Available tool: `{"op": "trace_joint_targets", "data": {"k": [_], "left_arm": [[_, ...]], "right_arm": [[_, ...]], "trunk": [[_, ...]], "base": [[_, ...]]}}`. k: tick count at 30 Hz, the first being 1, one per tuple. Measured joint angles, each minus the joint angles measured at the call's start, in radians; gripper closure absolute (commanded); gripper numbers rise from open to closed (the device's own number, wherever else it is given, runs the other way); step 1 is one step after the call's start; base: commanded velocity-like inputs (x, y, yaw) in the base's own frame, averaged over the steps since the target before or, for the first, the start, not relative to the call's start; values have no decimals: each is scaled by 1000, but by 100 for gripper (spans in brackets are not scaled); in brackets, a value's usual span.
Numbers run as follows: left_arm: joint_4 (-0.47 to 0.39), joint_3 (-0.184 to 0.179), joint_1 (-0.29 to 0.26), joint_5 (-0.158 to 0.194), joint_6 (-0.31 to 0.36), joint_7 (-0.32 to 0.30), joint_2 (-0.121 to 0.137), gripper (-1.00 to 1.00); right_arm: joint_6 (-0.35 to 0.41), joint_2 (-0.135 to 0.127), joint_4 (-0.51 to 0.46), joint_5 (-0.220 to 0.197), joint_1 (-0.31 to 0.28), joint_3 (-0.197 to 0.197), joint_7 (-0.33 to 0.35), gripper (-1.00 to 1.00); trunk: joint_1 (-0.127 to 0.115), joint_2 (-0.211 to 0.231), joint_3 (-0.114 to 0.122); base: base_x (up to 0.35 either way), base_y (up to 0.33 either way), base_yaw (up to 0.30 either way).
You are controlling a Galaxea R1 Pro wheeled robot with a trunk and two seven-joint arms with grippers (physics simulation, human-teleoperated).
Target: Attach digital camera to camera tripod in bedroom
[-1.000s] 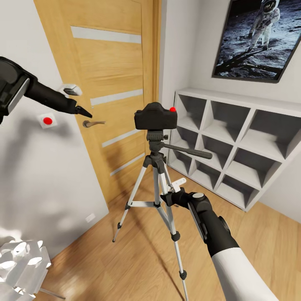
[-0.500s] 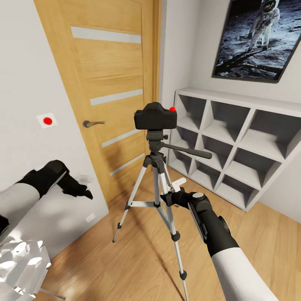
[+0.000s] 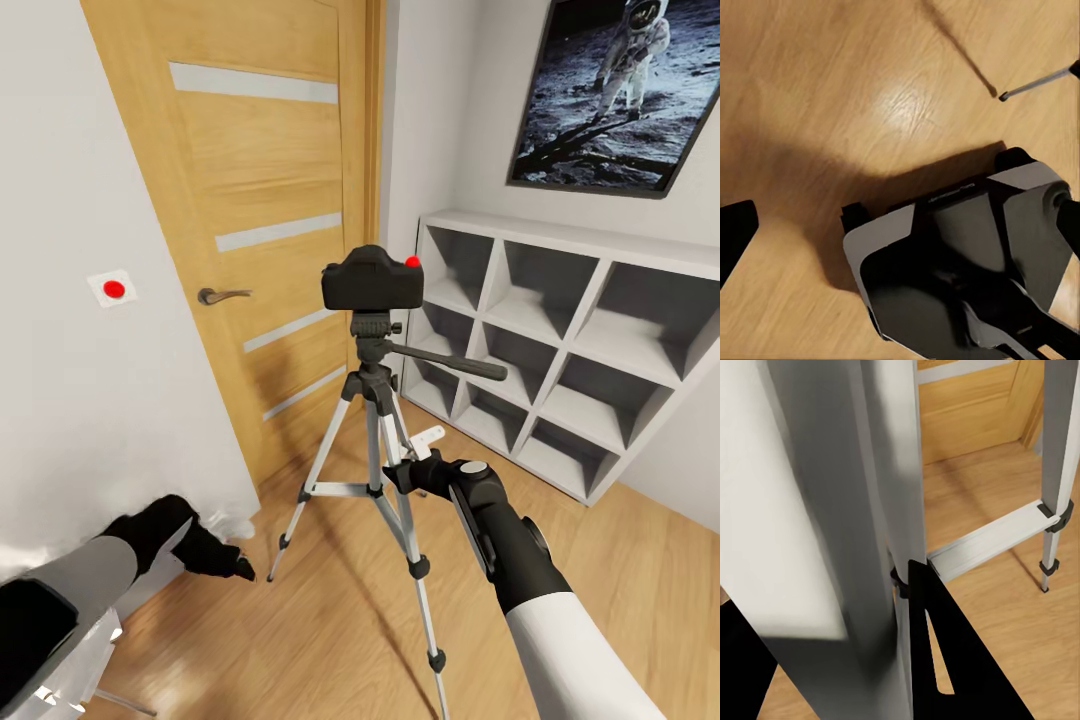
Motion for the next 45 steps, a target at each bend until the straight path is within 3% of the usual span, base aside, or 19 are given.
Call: {"op": "trace_joint_targets", "data": {"k": [4, 5, 12, 17, 21, 23, 29, 34, 41, 45], "left_arm": [[106, 0, 31, 81, -129, 92, -45, -100], [136, 0, 43, 116, -180, 140, -60, -100], [177, 0, 134, 205, -271, 282, -96, -100], [182, 0, 219, 231, -314, 331, -106, -100], [184, 1, 313, 273, -417, 398, -110, -100], [185, 0, 367, 314, -484, 455, -113, -100], [186, 1, 505, 421, -597, 562, -111, -100], [186, 1, 596, 476, -656, 593, -110, -100], [186, 2, 675, 498, -671, 599, -115, -100], [186, 2, 688, 506, -672, 600, -115, -100]], "right_arm": [[0, 0, 0, 0, 0, 0, 0, 100], [0, 0, 0, 1, 0, 0, 0, 100], [0, -1, 0, 0, 0, 0, 0, 100], [-2, -2, 2, -1, 0, 0, 0, 100], [-3, -2, 2, -1, 0, 0, 0, 100], [-2, -1, 2, -1, 0, 0, 1, 100], [1, 0, 1, 0, 0, 0, 2, 100], [2, -1, 1, -1, 0, 0, 3, 100], [4, -1, 1, -2, 0, 0, 2, 100], [3, -1, 1, -2, 0, 0, 2, 100]], "trunk": [[0, 0, 0], [0, 0, 0], [0, 0, 0], [0, 0, 0], [0, 0, 0], [0, 0, 0], [0, 0, 0], [0, 0, 0], [0, 0, 0], [0, 0, 0]], "base": [[0, 0, 0], [0, 0, 0], [0, 0, 0], [0, 0, 0], [0, 0, 0], [0, 0, 0], [0, 0, 0], [0, 0, 0], [0, 0, 0], [0, 0, 0]]}}
